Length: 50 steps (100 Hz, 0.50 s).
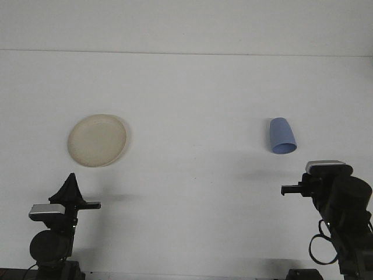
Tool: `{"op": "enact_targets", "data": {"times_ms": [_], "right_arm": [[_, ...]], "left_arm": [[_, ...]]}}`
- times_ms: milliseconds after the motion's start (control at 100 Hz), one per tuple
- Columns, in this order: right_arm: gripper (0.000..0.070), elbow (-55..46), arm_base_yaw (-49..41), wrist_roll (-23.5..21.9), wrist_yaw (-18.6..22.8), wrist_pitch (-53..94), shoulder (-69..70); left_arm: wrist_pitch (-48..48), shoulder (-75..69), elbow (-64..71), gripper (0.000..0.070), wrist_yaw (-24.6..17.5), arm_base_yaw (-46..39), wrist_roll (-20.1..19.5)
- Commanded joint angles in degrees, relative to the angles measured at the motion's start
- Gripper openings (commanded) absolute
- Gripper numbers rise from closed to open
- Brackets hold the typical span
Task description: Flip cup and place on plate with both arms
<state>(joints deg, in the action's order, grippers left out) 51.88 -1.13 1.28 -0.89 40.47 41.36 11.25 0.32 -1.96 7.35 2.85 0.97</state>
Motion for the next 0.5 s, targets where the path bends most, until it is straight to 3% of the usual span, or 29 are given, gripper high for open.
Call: {"op": "enact_targets", "data": {"times_ms": [0, 370, 420, 490], "right_arm": [[0.0007, 1.0, 0.0, -0.3, 0.0, 0.1, 1.2], [0.0015, 1.0, 0.0, -0.2, 0.0, 1.7, 3.7], [0.0054, 1.0, 0.0, -0.2, 0.0, 1.7, 3.7], [0.0178, 1.0, 0.0, -0.2, 0.0, 1.9, 3.7]], "left_arm": [[0.8, 0.0, 1.1, 0.0011, 0.1, -0.1, -0.1], [0.8, 0.0, 1.1, 0.0011, 0.1, -0.1, -0.1], [0.8, 0.0, 1.1, 0.0011, 0.1, -0.1, -0.1], [0.8, 0.0, 1.1, 0.0011, 0.1, -0.1, -0.1]]}}
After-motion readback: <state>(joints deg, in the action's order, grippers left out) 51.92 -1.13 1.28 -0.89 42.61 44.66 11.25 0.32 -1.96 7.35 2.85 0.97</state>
